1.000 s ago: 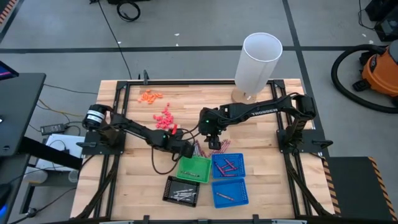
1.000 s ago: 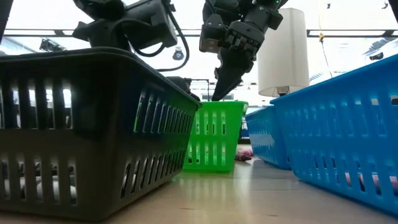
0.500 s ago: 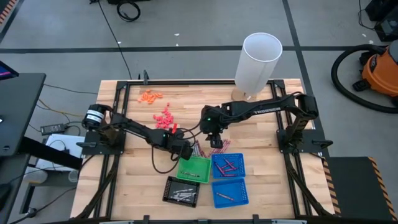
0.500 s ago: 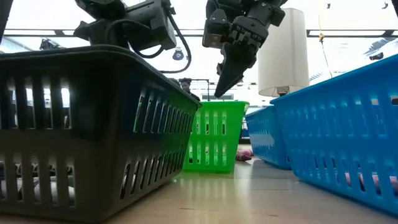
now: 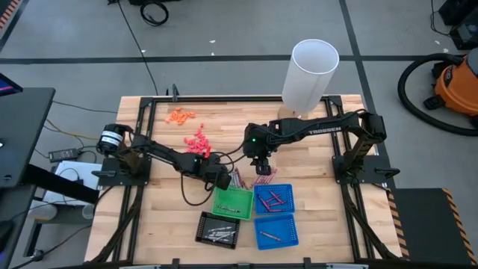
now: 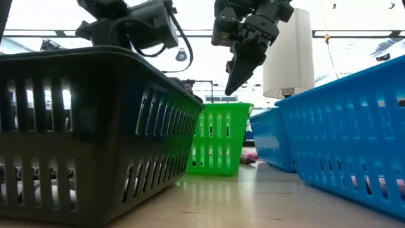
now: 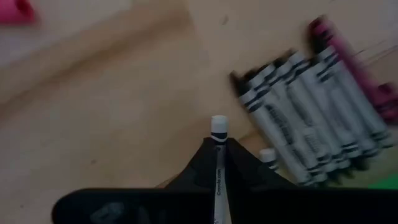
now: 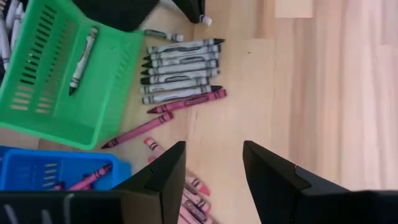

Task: Sort crayons
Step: Put the white crayon into the black bin

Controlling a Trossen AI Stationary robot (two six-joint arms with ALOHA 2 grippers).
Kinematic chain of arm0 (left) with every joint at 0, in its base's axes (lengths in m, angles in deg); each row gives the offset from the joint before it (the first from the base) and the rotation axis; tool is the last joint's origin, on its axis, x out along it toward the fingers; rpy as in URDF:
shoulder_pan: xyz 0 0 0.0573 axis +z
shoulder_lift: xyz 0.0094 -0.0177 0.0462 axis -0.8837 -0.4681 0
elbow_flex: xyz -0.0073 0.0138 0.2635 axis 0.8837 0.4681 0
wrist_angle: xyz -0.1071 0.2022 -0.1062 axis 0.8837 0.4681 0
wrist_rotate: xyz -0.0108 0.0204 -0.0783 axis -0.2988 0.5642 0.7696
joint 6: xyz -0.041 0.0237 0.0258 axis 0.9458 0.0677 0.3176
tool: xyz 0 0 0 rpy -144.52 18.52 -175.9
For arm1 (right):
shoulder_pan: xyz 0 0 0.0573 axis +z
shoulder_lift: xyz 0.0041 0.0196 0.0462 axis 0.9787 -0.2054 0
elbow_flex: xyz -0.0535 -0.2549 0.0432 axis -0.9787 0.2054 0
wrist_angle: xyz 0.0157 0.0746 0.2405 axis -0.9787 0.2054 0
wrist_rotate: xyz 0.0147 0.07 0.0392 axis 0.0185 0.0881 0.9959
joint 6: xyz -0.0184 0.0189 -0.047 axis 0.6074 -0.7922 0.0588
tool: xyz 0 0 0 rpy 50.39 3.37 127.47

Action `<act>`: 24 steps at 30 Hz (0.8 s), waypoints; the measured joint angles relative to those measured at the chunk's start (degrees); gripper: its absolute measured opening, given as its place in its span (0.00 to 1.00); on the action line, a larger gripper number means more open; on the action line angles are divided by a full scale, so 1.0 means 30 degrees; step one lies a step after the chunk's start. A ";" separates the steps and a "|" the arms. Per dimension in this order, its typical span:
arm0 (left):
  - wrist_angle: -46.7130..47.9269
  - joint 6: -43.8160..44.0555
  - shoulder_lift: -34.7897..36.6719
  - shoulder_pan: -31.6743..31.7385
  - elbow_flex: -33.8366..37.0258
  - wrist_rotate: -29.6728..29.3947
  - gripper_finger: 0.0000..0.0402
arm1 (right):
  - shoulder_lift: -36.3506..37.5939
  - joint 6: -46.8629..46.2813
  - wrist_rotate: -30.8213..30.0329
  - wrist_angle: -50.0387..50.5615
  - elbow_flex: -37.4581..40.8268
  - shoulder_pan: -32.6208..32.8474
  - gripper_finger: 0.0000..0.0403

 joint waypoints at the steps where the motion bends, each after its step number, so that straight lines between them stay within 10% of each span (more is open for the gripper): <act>1: -0.0027 0.0000 0.0344 0.0000 0.0000 -0.0192 0.03 | 0.0096 0.0000 0.0000 0.0091 0.0000 -0.0127 0.42; 24: -0.6160 -0.7495 0.7731 -0.2572 -0.0087 -0.2636 0.04 | 0.1989 -0.1047 0.1604 -0.0394 -0.0007 -0.0587 0.42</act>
